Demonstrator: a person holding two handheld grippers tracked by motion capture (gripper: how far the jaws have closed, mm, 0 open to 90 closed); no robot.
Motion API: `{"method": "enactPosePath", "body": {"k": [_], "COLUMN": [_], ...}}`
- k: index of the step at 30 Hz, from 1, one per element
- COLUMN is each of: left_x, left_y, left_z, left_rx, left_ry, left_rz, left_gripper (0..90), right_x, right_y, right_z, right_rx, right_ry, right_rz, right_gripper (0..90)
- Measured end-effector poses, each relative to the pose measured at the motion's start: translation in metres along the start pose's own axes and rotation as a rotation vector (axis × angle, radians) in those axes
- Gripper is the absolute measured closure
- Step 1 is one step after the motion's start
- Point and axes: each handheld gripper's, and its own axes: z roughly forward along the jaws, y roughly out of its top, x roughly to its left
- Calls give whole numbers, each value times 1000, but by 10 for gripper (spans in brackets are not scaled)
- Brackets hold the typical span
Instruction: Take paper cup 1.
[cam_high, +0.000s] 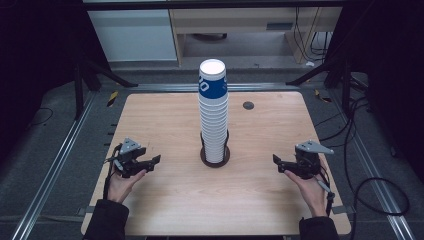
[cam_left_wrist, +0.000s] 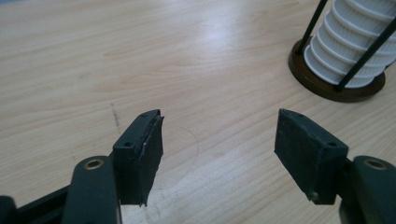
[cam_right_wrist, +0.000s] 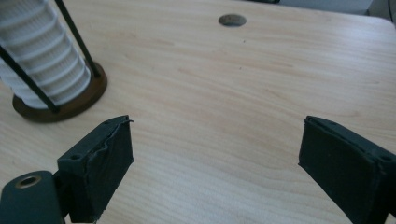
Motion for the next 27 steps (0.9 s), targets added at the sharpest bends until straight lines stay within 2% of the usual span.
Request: {"method": "enactPosePath", "body": {"k": [2,5,6,9,10,17,18,21,22,27], "left_x": [-1,-1,-1,-2,-1,-2,-3,-4,-4,-3], "left_y": [-2,-2,-1,0,1,3,3,2,1,-1], "left_z": [1,1,-1,-4,-6,-5,-4,-1,1,4], "left_rx": [-1,1,-14,-26,-34,-26,-15,-1,11,14], "left_ry": [-3,-2,-10,-5,-30,-48,-53,-72,-78,-89], "left_rz": [-3,-13,-25,-22,-34,-25,-21,-27,-35,-42], "left_gripper": [309,272,262,244,232,203,195,185,181,177], "right_x": [0,0,1,1,2,7,9,12,14,20], "right_y": [-2,-3,-3,-2,2,15,21,27,32,43], "right_z": [3,3,2,0,-2,-11,-13,-17,-19,-22], "right_rx": [24,24,21,14,-2,-48,-53,-69,-82,-103], "right_ry": [4,3,10,13,15,62,82,93,112,124], "right_rz": [-7,-13,-7,-10,-9,-14,-18,-22,-18,-28], "right_gripper": [91,88,86,80,80,76,74,73,69,67]}}
